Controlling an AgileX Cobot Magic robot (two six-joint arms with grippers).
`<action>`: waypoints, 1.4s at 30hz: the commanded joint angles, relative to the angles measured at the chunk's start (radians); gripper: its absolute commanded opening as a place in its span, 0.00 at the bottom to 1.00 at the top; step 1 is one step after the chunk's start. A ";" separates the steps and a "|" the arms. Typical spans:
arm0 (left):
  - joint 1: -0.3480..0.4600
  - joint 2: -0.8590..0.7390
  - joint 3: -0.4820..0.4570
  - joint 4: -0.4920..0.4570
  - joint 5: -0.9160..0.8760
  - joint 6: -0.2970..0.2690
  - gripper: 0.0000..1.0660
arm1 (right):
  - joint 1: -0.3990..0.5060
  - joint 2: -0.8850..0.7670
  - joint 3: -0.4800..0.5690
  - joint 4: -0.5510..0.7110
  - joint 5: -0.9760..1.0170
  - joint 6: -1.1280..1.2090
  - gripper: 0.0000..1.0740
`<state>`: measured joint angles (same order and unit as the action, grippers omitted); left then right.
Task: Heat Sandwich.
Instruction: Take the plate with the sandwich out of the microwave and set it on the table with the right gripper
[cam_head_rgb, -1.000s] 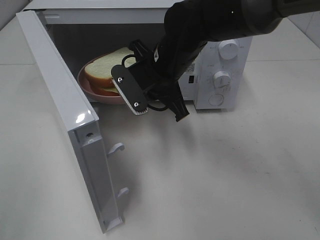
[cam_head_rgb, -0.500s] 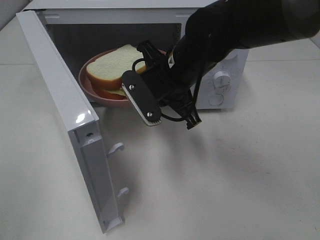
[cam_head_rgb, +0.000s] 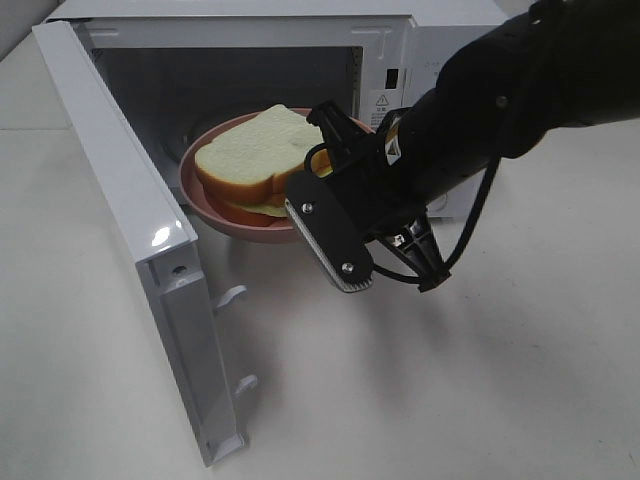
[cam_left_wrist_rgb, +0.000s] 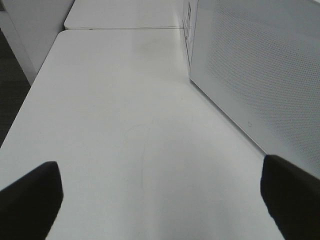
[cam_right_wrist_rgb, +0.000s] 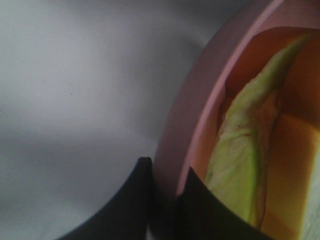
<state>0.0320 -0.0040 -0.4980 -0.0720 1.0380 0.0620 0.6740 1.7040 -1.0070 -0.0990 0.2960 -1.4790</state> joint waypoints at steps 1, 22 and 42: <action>0.003 -0.025 0.003 0.003 -0.002 -0.001 0.95 | 0.004 -0.054 0.031 -0.004 -0.031 -0.005 0.00; 0.003 -0.025 0.003 0.003 -0.002 -0.001 0.95 | 0.004 -0.274 0.222 -0.005 -0.020 0.049 0.00; 0.003 -0.025 0.003 0.003 -0.002 -0.001 0.95 | 0.004 -0.498 0.360 -0.102 0.057 0.209 0.00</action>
<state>0.0320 -0.0040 -0.4980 -0.0720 1.0380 0.0620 0.6740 1.2310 -0.6480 -0.1820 0.3660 -1.2960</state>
